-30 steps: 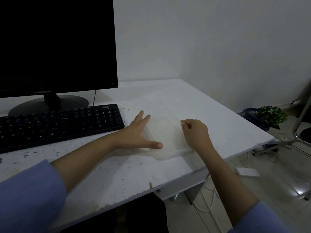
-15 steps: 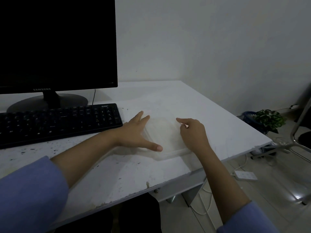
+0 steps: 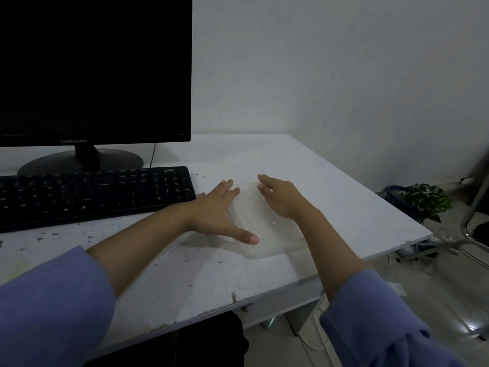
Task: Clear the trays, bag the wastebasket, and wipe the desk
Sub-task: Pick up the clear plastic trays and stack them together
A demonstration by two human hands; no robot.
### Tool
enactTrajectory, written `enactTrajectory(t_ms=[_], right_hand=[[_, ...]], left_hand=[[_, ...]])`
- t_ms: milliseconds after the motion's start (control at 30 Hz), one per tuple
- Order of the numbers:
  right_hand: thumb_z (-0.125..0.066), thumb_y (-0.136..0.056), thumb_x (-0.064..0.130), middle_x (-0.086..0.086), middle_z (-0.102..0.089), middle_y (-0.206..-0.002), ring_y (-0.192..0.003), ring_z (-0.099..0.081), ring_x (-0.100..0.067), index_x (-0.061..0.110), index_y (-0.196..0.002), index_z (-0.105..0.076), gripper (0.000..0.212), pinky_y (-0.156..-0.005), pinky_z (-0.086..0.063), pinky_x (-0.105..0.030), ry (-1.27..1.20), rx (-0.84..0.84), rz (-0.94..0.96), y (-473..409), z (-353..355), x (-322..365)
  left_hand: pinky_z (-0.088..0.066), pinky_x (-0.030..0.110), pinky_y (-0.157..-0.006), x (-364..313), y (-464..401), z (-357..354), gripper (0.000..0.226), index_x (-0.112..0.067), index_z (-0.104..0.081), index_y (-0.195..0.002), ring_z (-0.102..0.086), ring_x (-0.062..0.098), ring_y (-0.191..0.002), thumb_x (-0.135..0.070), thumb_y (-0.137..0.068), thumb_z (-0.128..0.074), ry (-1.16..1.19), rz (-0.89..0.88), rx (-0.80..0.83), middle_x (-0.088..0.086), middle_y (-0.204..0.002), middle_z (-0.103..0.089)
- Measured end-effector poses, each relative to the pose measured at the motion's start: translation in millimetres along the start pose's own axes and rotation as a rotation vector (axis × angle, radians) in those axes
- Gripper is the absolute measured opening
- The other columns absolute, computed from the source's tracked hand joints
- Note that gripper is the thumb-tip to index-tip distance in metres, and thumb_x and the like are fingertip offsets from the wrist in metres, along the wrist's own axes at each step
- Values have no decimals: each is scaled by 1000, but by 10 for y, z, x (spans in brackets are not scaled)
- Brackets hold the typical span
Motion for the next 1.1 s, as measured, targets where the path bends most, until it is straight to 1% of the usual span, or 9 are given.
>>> enactTrajectory(t_ms=[267,400,500,567,600,667,833,967,1100], right_hand=[[-29,-100,27,-14,-43,-141,-129,-40,-28,10,-137,-40,43,-103,-29,-31,-50,-20,-29,-67,-41,-21],[-30,-99,25,-17,-48,-130,-118,-47,-31,7,-131,-44,39,-92,-35,-32,-46,-68,-44,-30,-72,-13],[-31,-99,26,-18,-46,-129,-115,-49,-32,8,-131,-43,38,-89,-36,-32,-63,-107,-61,12,-101,3],[-32,-99,27,-19,-45,-127,-113,-50,-32,9,-130,-43,38,-87,-37,-32,-74,-118,-77,30,-111,14],[-33,-99,28,-19,-46,-127,-112,-50,-32,9,-130,-43,37,-86,-37,-32,-79,-125,-82,39,-112,14],[-37,-98,26,-18,-48,-123,-106,-52,-29,8,-125,-44,33,-80,-35,-29,-112,-161,-75,49,-109,10],[-41,-97,20,-13,-52,-120,-86,-45,-14,9,-120,-47,27,-77,-32,-24,-183,-274,-16,67,-51,-7],[-40,-97,18,-11,-55,-110,-85,-56,-18,12,-114,-50,21,-76,-40,-27,-263,-489,60,103,11,32],[-37,-95,36,-7,-57,-83,-77,-66,-33,15,-92,-51,25,-76,-55,-48,-546,-534,-74,40,85,106]], left_hand=[[-4,42,-118,90,10,39,124,-33,-20,-146,-10,11,-144,-84,-39,-56,115,-20,-138,-19,-155,-4],[-23,23,-107,109,-58,123,87,-27,-34,-142,-28,9,-137,-61,-69,-67,241,-22,-191,-11,-152,-26],[-37,25,-93,110,-197,191,57,-15,-45,-134,-49,20,-120,-44,-86,-58,293,71,-410,3,-133,-51],[-42,29,-73,103,-271,196,36,-7,-61,-97,-55,30,-97,-41,-92,-49,309,202,-470,8,-96,-61],[-37,28,-59,99,-298,182,39,-9,-55,-71,-52,31,-82,-40,-93,-45,296,251,-473,7,-73,-55],[-29,28,-54,86,-331,129,47,-11,-38,-56,-49,30,-73,-38,-95,-40,274,304,-468,7,-60,-45],[-35,33,-74,13,-403,106,41,2,-54,-97,-54,35,-104,-31,-99,-29,406,315,-566,19,-107,-61],[-45,31,-61,-129,-448,213,38,-14,-42,-78,-62,28,-69,-41,-97,-25,634,298,-603,13,-83,-66],[-48,32,-59,-184,-413,287,40,-17,-34,-67,-54,26,-46,-49,-92,-35,712,276,-796,16,-76,-70]])
Point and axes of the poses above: each hand's wrist, its own y-axis away from the middle knuckle, its own z-axis out of the back of the hand, x = y × z, the point moved 2 cm from there along -y, towards the middle knuckle
